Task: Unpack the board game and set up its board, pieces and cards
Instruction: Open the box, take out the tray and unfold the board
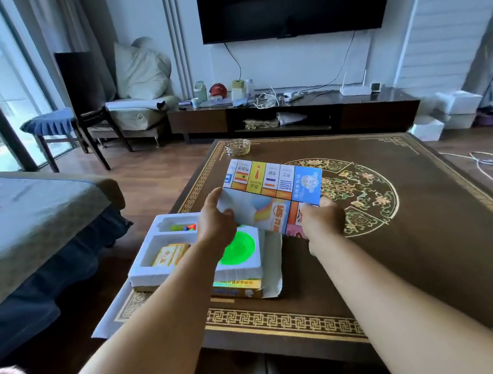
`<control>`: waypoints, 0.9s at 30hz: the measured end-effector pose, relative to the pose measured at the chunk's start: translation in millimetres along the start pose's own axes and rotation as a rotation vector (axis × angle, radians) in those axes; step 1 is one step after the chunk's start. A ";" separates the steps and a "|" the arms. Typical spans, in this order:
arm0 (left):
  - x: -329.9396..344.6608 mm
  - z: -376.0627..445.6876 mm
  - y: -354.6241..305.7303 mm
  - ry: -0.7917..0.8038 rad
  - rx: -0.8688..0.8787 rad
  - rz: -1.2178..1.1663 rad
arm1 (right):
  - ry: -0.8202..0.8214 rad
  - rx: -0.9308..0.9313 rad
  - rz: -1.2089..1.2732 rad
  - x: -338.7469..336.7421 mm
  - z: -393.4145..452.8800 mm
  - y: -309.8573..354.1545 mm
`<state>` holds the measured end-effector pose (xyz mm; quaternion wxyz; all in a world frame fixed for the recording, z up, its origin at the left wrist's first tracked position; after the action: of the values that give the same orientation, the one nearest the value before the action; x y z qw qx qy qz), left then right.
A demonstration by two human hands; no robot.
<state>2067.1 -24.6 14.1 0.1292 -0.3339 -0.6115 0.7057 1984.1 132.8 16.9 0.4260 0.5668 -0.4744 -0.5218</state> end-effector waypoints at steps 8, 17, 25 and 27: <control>107.6 -42.8 -19.2 0.206 0.032 0.222 | -0.199 0.120 0.185 -123.3 34.6 -23.2; 181.6 -53.1 -46.1 0.219 0.071 -0.010 | -0.094 0.163 0.330 -197.2 85.8 -47.9; 222.5 -56.0 -9.5 0.300 -0.036 0.212 | 0.057 0.335 -0.025 -204.7 94.3 -96.8; 229.4 -64.8 4.9 0.448 0.101 0.544 | 0.035 0.382 -0.014 -202.8 99.7 -108.3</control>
<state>1938.3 160.1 -64.2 0.0838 -0.6240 -0.4212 0.6528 1893.8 353.4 -60.3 0.3150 0.6499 -0.5532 -0.4151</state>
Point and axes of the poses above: each hand's wrist, its own z-axis towards the middle knuckle, its own x-axis out of the palm, y = z × x, the point moved 2 cm from there along z, towards the middle knuckle, and after that the axes turned 1 degree about -x, right-handed, at the moved point
